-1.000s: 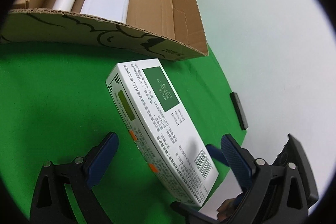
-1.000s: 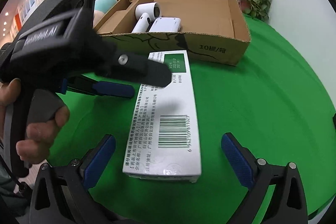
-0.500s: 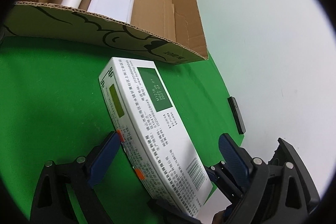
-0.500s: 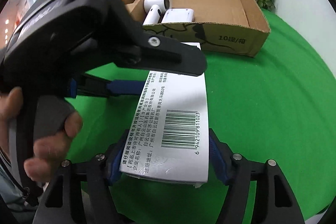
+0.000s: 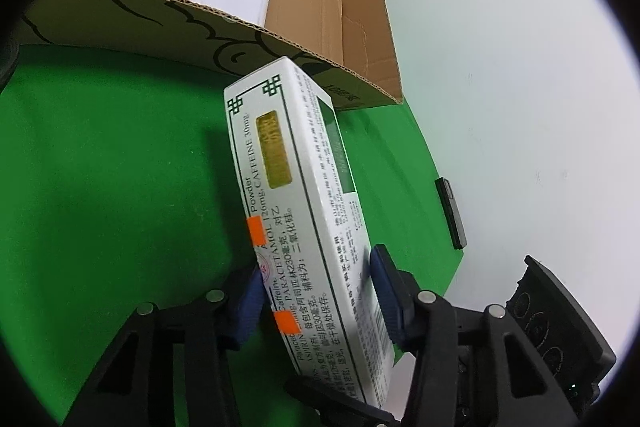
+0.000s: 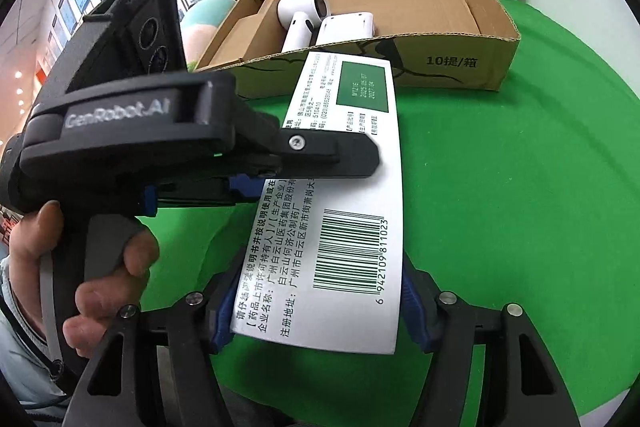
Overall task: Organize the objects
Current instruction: 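Lift the product box with the right gripper and carry it toward the tray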
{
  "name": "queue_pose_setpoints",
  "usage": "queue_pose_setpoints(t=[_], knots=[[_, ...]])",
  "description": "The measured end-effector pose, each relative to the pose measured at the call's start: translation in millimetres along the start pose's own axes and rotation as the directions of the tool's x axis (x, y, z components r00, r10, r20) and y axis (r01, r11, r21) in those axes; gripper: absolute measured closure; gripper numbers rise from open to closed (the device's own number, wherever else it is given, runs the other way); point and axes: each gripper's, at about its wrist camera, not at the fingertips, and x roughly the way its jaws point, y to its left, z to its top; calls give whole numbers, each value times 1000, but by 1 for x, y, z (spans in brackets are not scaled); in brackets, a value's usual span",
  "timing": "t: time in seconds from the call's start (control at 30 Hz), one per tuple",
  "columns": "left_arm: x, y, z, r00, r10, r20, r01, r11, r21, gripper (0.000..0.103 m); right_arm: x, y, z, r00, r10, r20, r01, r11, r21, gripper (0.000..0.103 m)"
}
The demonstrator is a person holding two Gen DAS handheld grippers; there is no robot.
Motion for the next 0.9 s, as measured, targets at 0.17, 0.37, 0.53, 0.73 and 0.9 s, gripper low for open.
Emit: queue_pose_setpoints(t=[0.17, 0.37, 0.53, 0.73, 0.9], knots=[[-9, -15, 0, 998, 41, 44, -45, 996, 76, 57, -8, 15, -11, 1000, -15, 11, 15, 1000, -16, 41], [-26, -38, 6, 995, 58, 86, -72, 982, 173, 61, -14, 20, -5, 998, -32, 52, 34, 999, -24, 43], [-38, -59, 14, 990, 66, 129, -96, 964, 249, 62, -10, 23, 19, 994, -41, 99, 42, 999, -13, 43], [-50, -72, 33, 983, 65, 169, -112, 951, 287, 62, -12, 28, 47, 986, -36, 163, 41, 999, -25, 43], [-53, -77, 59, 977, 73, 201, -130, 949, 286, 62, -13, 26, 70, 981, -31, 194, 40, 998, -41, 43]])
